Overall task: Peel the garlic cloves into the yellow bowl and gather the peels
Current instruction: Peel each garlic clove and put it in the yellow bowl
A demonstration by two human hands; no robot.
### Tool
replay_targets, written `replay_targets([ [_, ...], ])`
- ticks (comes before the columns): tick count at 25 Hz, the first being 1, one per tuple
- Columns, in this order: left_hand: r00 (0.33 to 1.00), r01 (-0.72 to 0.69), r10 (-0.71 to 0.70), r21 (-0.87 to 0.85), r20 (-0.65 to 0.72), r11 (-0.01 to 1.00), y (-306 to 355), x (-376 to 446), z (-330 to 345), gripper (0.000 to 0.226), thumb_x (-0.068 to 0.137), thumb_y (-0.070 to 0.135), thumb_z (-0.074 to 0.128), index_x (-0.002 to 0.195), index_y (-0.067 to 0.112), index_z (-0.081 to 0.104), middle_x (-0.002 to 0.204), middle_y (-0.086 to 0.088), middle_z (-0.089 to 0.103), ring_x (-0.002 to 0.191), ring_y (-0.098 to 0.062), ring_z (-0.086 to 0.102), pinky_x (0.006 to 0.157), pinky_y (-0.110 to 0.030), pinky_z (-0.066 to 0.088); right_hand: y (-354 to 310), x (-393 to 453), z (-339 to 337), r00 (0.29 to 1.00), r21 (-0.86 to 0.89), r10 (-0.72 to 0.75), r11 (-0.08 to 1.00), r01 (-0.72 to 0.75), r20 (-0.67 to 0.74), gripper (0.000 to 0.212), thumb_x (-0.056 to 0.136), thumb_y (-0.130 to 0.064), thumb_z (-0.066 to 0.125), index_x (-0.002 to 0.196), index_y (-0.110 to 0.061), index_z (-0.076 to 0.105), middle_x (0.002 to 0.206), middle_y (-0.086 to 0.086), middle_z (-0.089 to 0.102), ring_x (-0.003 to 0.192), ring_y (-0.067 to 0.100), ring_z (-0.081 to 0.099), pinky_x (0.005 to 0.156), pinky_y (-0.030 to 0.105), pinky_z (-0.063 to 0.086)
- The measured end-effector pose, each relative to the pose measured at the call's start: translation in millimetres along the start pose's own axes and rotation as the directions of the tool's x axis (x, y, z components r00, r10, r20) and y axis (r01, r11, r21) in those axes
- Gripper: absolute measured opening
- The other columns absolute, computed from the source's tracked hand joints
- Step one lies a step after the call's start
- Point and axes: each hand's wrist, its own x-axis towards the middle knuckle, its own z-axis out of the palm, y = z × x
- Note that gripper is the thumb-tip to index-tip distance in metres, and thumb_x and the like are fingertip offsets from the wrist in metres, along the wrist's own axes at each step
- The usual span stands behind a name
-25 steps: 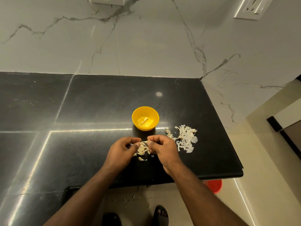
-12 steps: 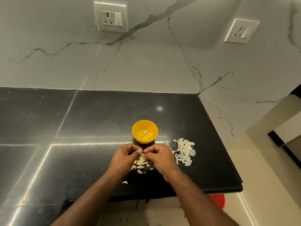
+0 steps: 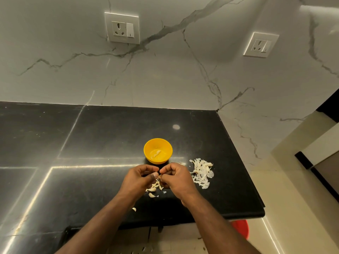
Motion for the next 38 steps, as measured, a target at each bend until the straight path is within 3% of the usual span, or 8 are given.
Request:
replay_targets([
  [7,1.000,0.006,-0.005,-0.037,0.008,0.999,0,-7,7,0.015,0.093,0.004,0.068,0.098,0.015,0.077,0.084,-0.013,0.077,0.073,-0.021,0.068,0.063,-0.028,0.055,1,-6,5,0.997,-0.129,-0.072,0.989,0.068,-0.030,0.010,0.080,-0.023,0.075,0.083,-0.026,0.066,0.076,0.003,0.072,0.072,0.018,0.071,0.072,0.044,0.060],
  [20,0.999,0.019,-0.022,-0.086,-0.031,0.996,-1,-12,12,0.013,0.091,0.005,0.070,0.102,0.012,0.072,0.083,-0.013,0.076,0.073,-0.024,0.072,0.074,-0.039,0.060,2,-14,5,0.996,-0.168,-0.071,0.984,0.061,-0.056,0.010,0.083,-0.024,0.071,0.082,-0.027,0.062,0.077,0.001,0.070,0.073,0.018,0.069,0.071,0.042,0.059],
  [30,0.993,0.120,-0.119,-0.261,0.022,0.958,13,-16,11,0.011,0.094,0.000,0.064,0.098,-0.001,0.074,0.080,-0.016,0.074,0.068,-0.018,0.068,0.062,-0.026,0.057,0,-17,7,0.979,-0.141,-0.195,0.973,0.184,-0.064,0.015,0.082,-0.020,0.067,0.080,-0.028,0.054,0.068,-0.007,0.057,0.062,0.005,0.051,0.065,0.039,0.052],
  [34,0.980,0.192,-0.194,-0.428,0.039,0.883,18,-15,4,0.014,0.094,-0.001,0.062,0.104,-0.001,0.072,0.082,-0.015,0.072,0.071,-0.018,0.067,0.061,-0.023,0.057,-1,-11,1,0.984,-0.067,-0.176,0.983,0.173,-0.040,0.013,0.084,-0.015,0.068,0.087,-0.027,0.064,0.082,-0.002,0.071,0.077,0.012,0.068,0.076,0.042,0.059],
  [38,0.980,0.195,-0.195,-0.421,0.043,0.886,18,-16,3,0.014,0.094,0.001,0.063,0.105,0.002,0.071,0.082,-0.013,0.072,0.070,-0.017,0.067,0.059,-0.022,0.056,-1,-9,-2,0.992,0.034,-0.128,0.991,0.129,-0.005,0.017,0.082,-0.013,0.074,0.094,-0.025,0.070,0.087,0.002,0.075,0.084,0.018,0.073,0.081,0.046,0.061],
])
